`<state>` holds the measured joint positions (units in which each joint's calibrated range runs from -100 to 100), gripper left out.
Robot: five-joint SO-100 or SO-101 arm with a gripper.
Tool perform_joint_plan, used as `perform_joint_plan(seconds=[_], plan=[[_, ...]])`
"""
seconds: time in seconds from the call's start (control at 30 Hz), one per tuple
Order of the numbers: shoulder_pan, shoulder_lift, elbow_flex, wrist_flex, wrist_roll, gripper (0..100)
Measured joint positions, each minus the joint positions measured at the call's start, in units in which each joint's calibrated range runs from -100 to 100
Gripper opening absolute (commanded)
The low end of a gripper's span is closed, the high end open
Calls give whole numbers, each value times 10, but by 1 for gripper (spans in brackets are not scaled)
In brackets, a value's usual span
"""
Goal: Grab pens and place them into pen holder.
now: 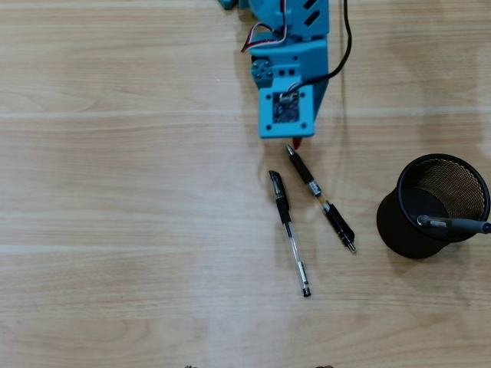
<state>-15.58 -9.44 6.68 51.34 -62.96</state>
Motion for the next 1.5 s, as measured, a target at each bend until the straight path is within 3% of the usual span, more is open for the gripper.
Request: perform_joint_plan(seconds=[0.1, 0.33, 0.43, 0.87, 1.23, 1.5], plan=[[-45, 0, -89, -114, 6, 2], [-149, 129, -135, -507, -1, 2], [-171, 183, -135, -565, -8, 2], [-181, 213, -51, -590, 13, 2], [-167, 213, -75, -587, 30, 2], [-150, 204, -149, -409, 36, 2]])
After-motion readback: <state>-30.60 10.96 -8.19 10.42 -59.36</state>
